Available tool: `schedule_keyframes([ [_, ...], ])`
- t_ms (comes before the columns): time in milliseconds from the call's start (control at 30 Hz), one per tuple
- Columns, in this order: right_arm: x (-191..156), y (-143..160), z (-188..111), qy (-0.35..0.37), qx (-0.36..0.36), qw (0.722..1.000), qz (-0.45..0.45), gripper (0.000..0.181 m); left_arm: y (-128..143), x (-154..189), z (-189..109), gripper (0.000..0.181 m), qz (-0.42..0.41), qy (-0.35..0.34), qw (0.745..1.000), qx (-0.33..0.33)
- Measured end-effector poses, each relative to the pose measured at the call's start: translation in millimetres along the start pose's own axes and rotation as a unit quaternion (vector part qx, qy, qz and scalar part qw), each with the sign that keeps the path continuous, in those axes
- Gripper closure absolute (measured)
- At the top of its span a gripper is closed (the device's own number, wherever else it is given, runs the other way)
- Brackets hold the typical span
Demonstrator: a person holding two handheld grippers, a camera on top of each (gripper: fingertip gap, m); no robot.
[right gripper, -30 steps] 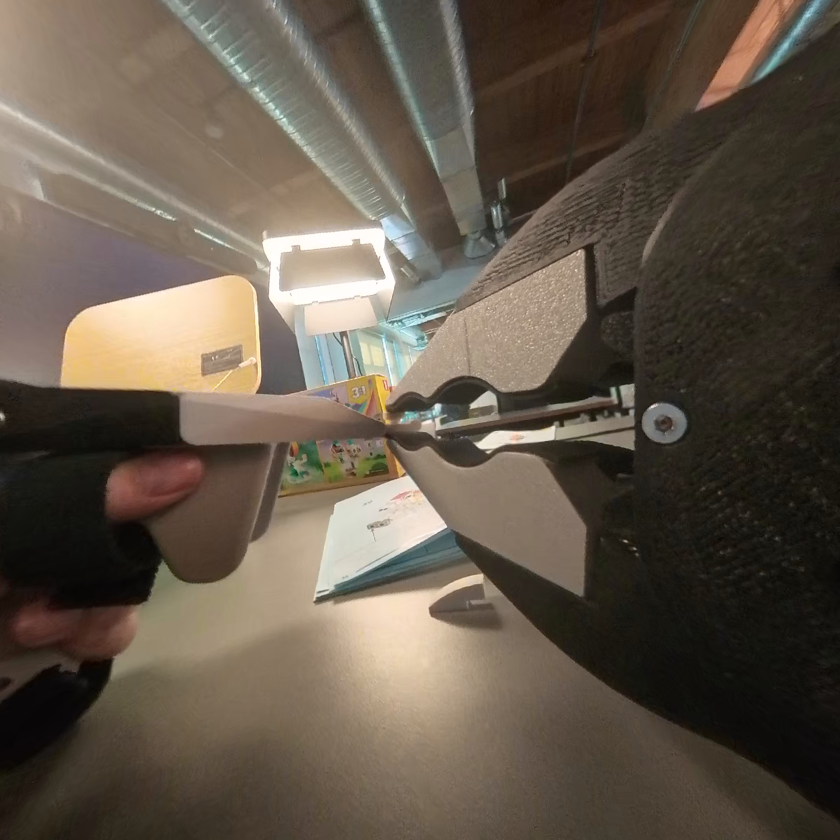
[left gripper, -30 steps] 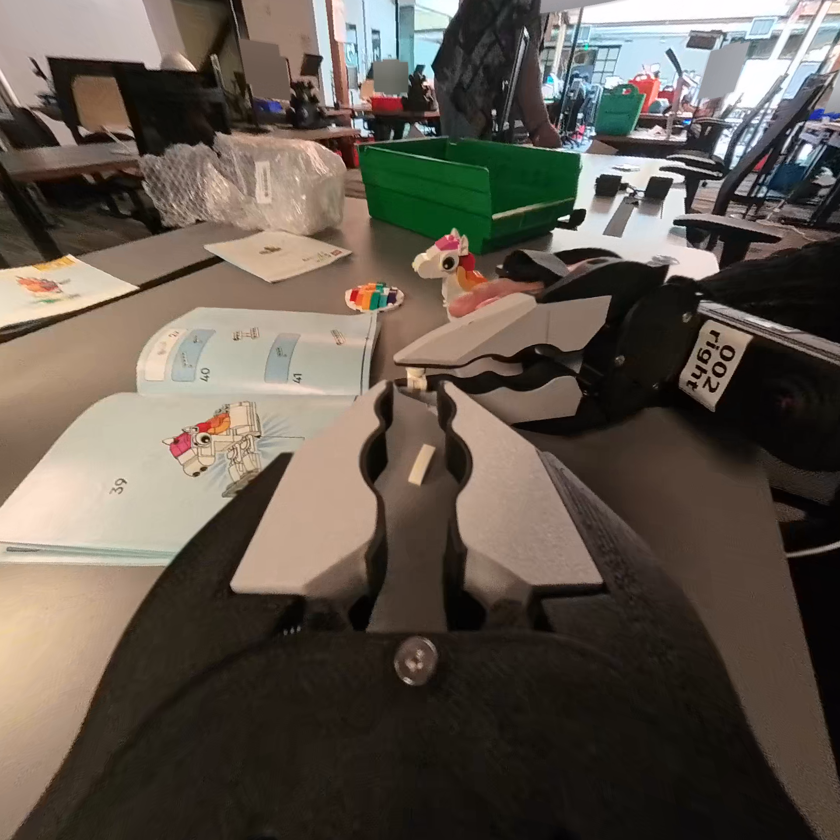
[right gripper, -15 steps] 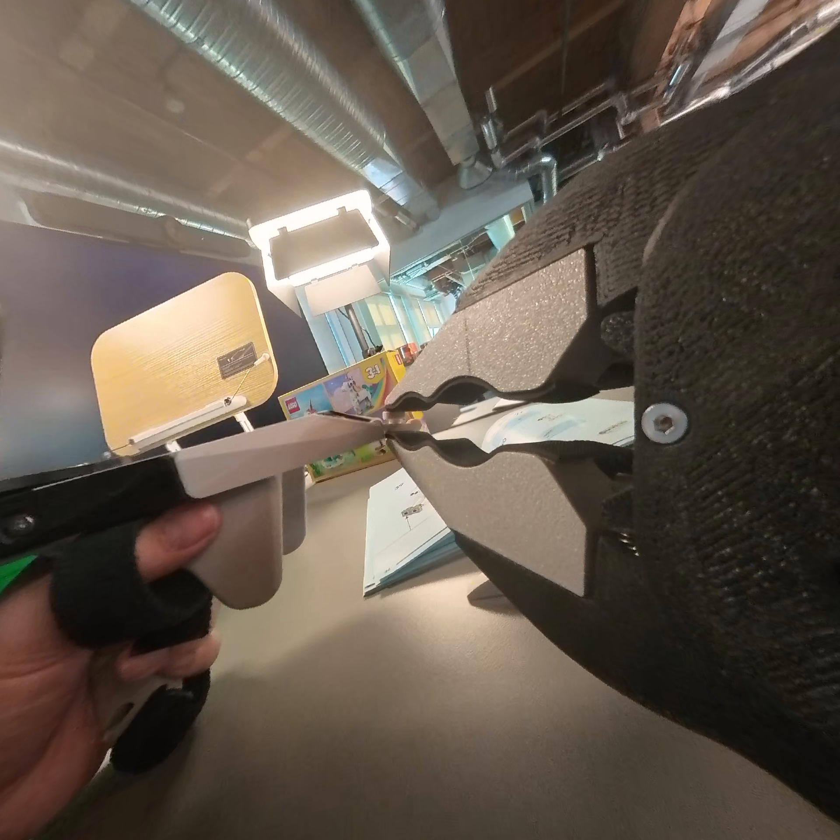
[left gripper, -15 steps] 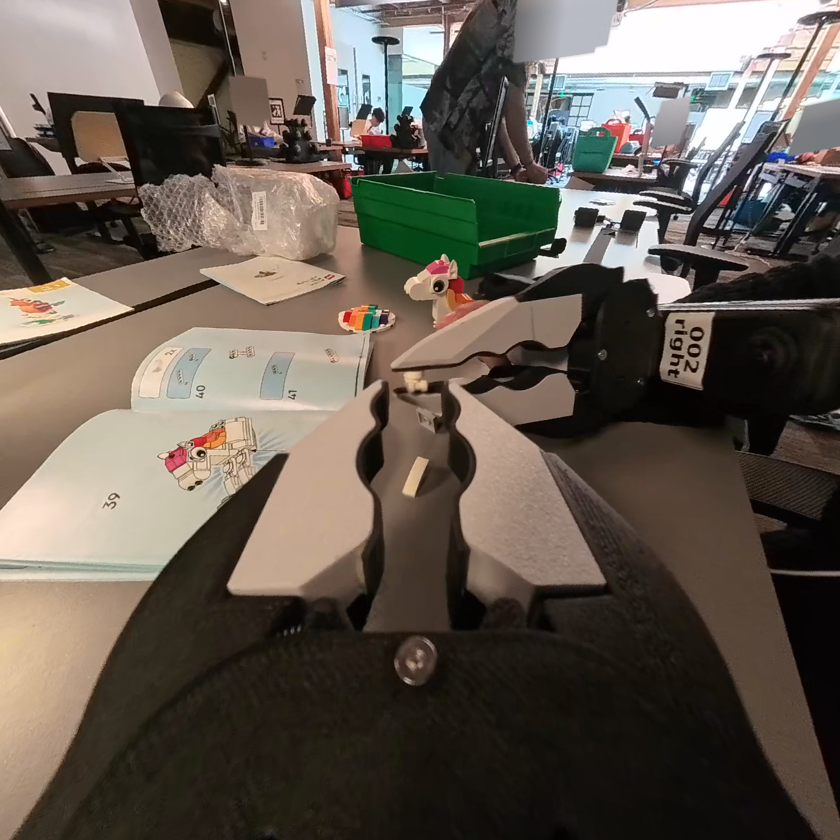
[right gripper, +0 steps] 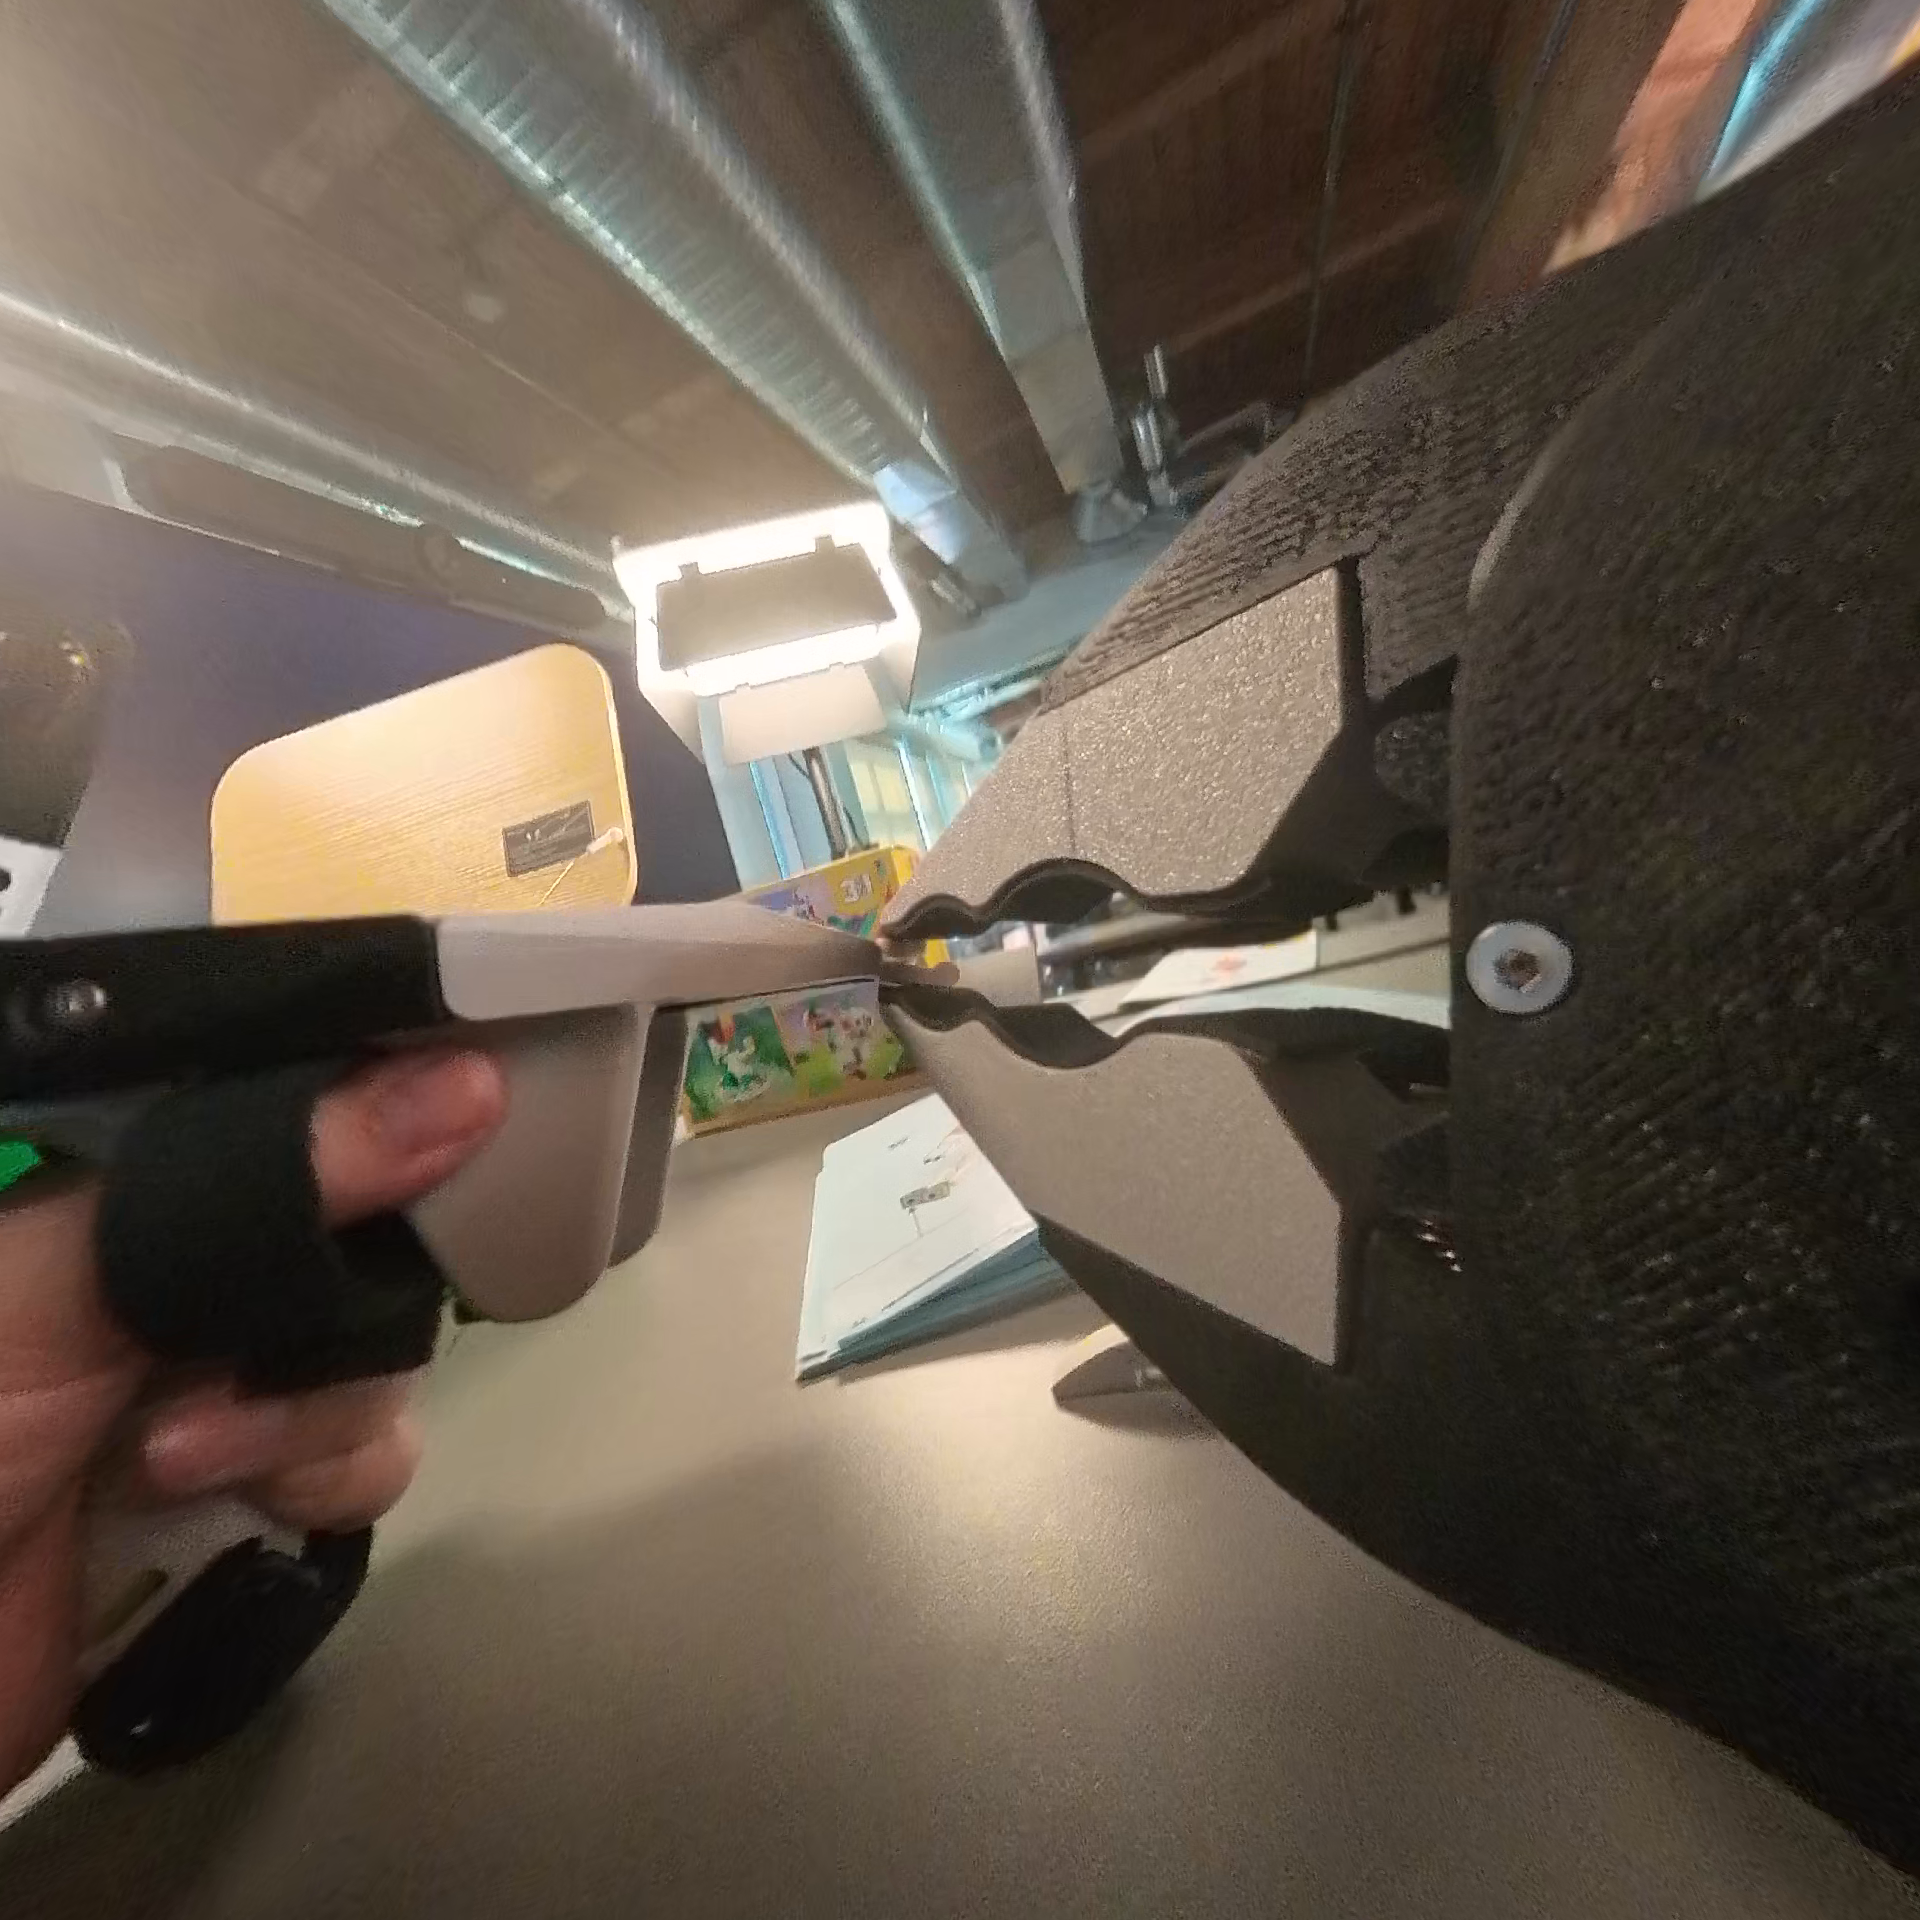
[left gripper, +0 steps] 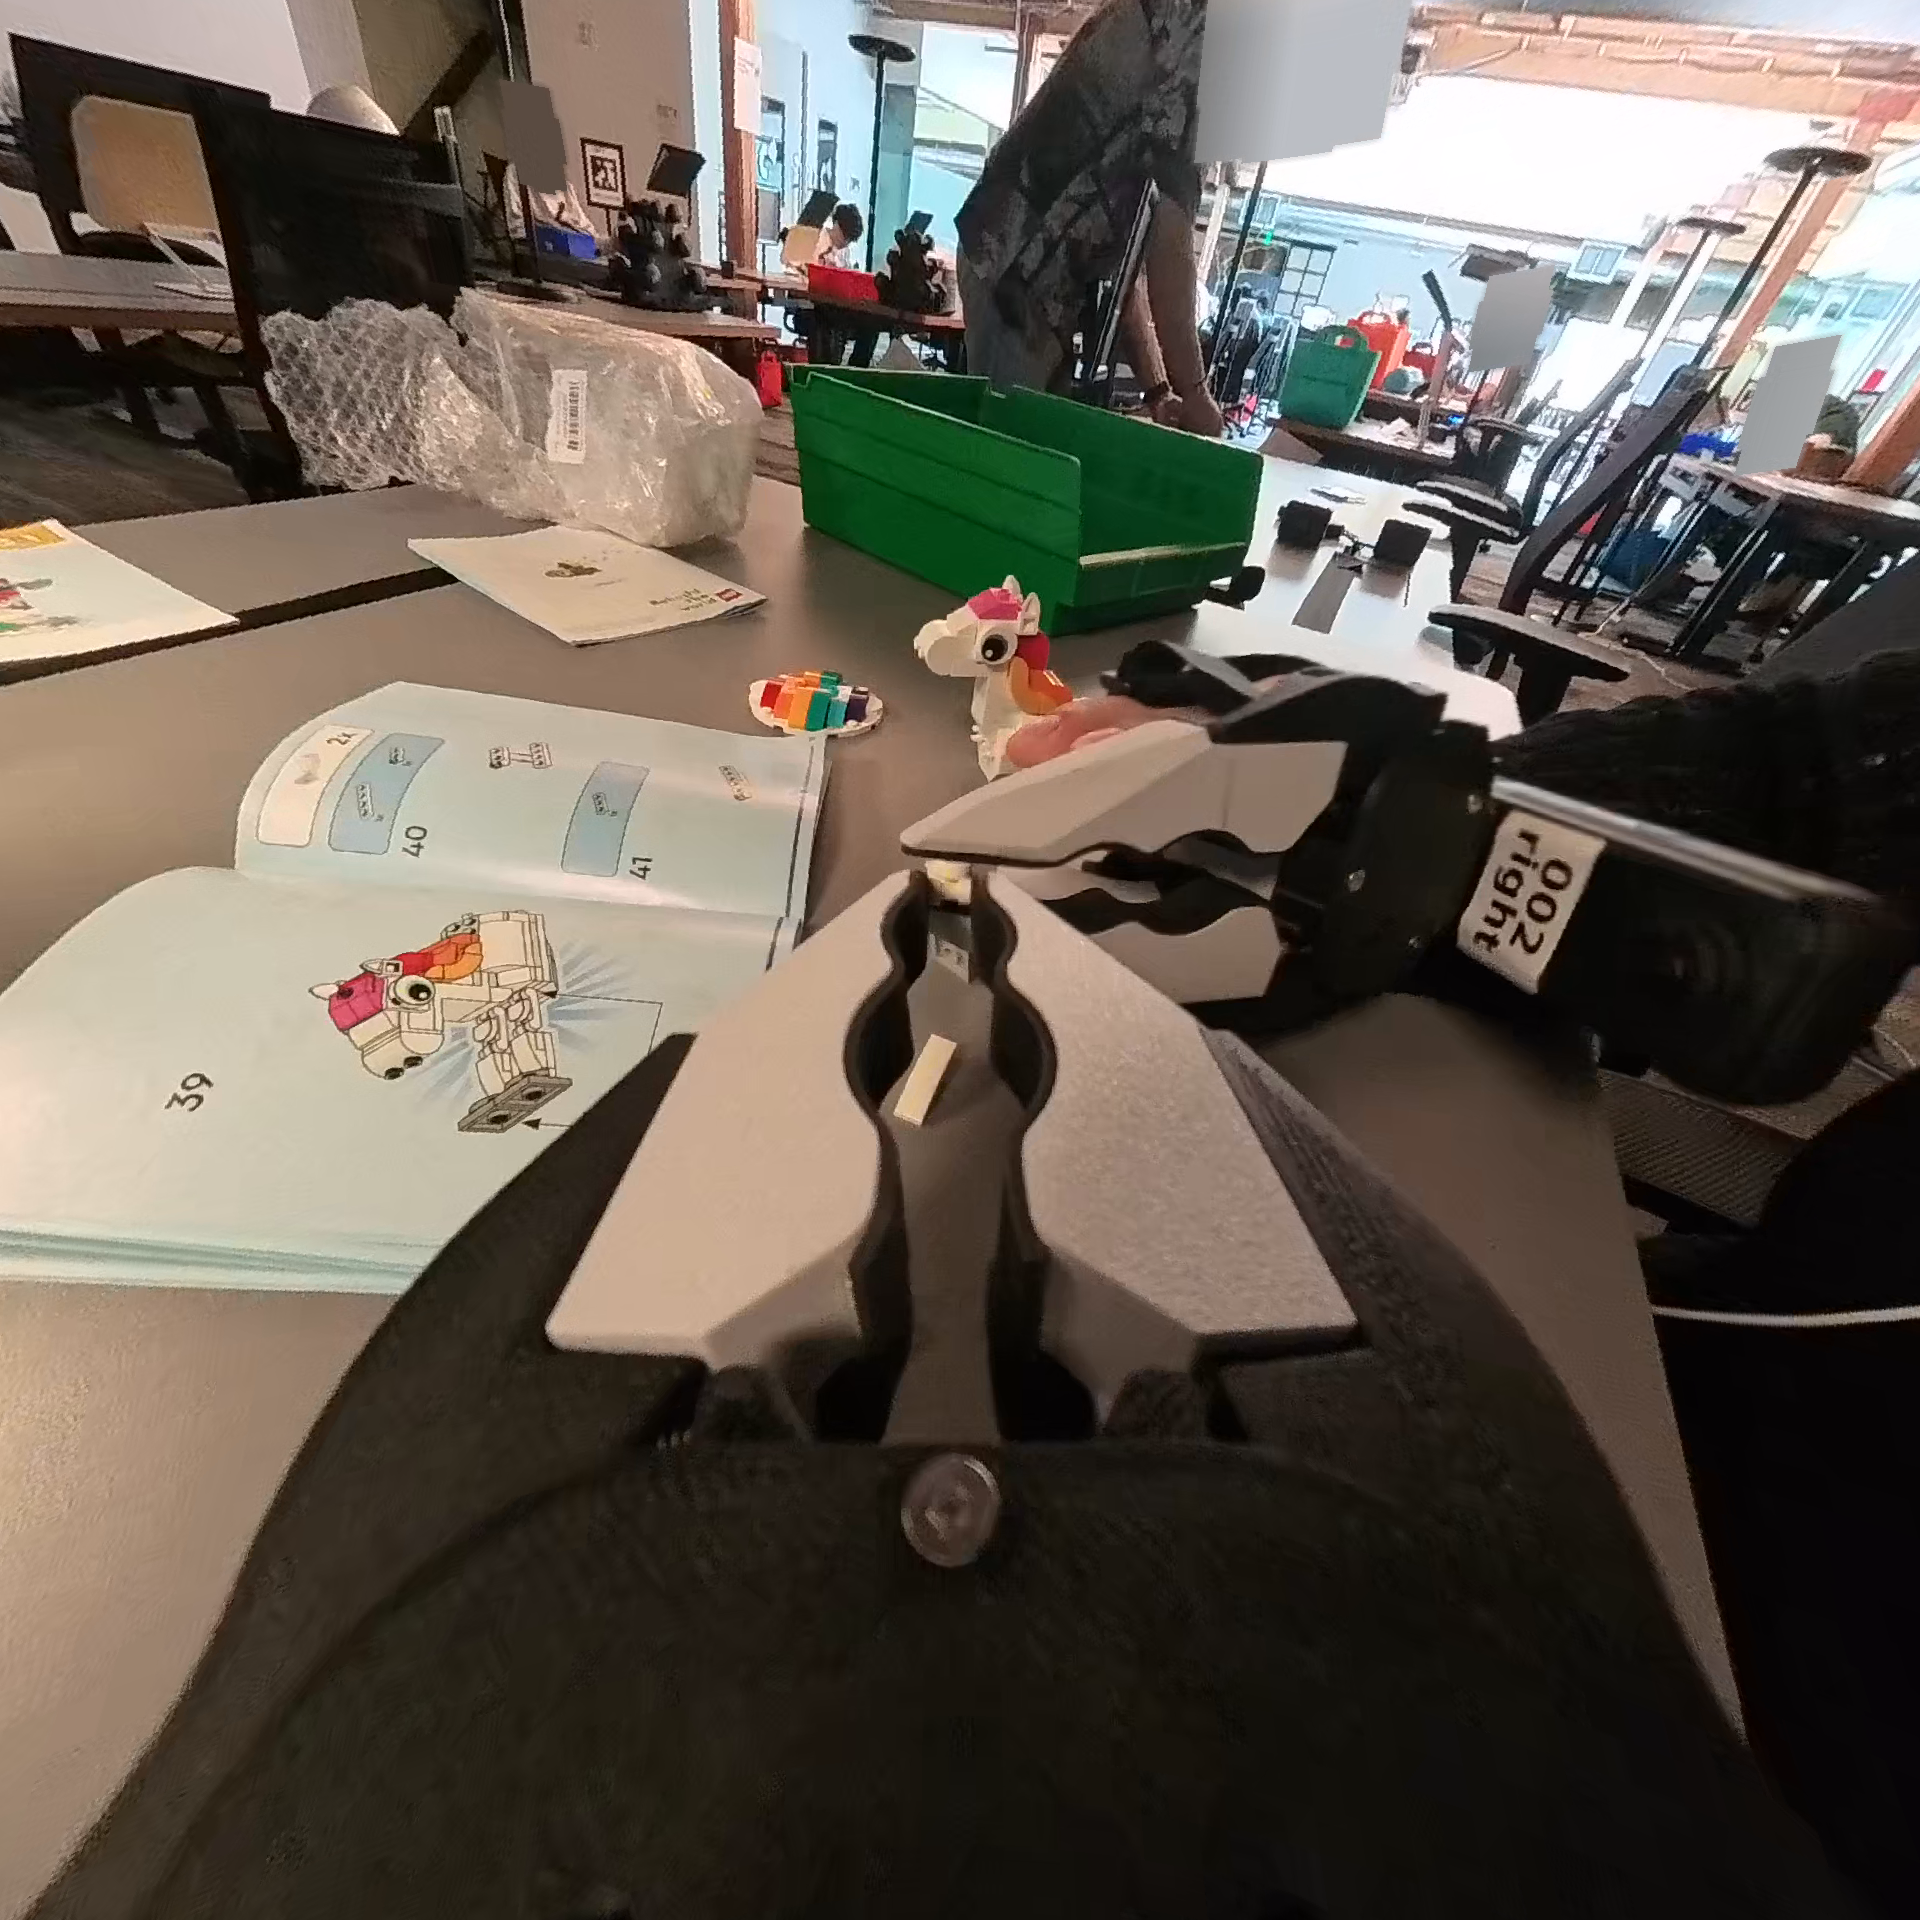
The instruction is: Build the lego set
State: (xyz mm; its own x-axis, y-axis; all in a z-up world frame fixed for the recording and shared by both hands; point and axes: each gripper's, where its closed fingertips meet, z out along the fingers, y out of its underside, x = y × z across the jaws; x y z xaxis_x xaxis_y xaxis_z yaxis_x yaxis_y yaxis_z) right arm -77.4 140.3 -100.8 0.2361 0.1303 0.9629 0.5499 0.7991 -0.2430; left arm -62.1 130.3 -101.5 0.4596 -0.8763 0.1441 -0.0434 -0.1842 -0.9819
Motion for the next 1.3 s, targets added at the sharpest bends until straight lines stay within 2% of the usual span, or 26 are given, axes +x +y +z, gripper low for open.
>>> schedule_keyframes([
  [100, -0.5, 0.0, 0.5, 0.010, -0.008, 0.999, -0.043, 0.174, 0.3, -0.3, -0.2, 0.174, 0.002, -0.003, 1.000, -0.002],
  [367, -5.6, 1.3, -1.2, -0.010, -0.032, 0.996, -0.082, 0.175, 6.1, 0.4, 0.7, 0.175, 0.021, -0.006, 1.000, -0.018],
  [567, -4.3, 2.6, 2.5, -0.011, -0.031, 0.999, -0.022, 0.175, 3.9, -3.2, -0.1, 0.174, -0.014, 0.011, 1.000, -0.010],
  [1200, -4.7, 2.0, 2.2, -0.003, -0.027, 0.998, -0.048, 0.174, 5.0, -3.2, 0.5, 0.174, -0.004, 0.007, 1.000, -0.015],
  [1300, -3.3, 0.5, 1.8, -0.001, -0.022, 0.999, -0.042, 0.169, 5.1, -4.1, 0.2, 0.174, -0.004, 0.006, 1.000, -0.015],
])
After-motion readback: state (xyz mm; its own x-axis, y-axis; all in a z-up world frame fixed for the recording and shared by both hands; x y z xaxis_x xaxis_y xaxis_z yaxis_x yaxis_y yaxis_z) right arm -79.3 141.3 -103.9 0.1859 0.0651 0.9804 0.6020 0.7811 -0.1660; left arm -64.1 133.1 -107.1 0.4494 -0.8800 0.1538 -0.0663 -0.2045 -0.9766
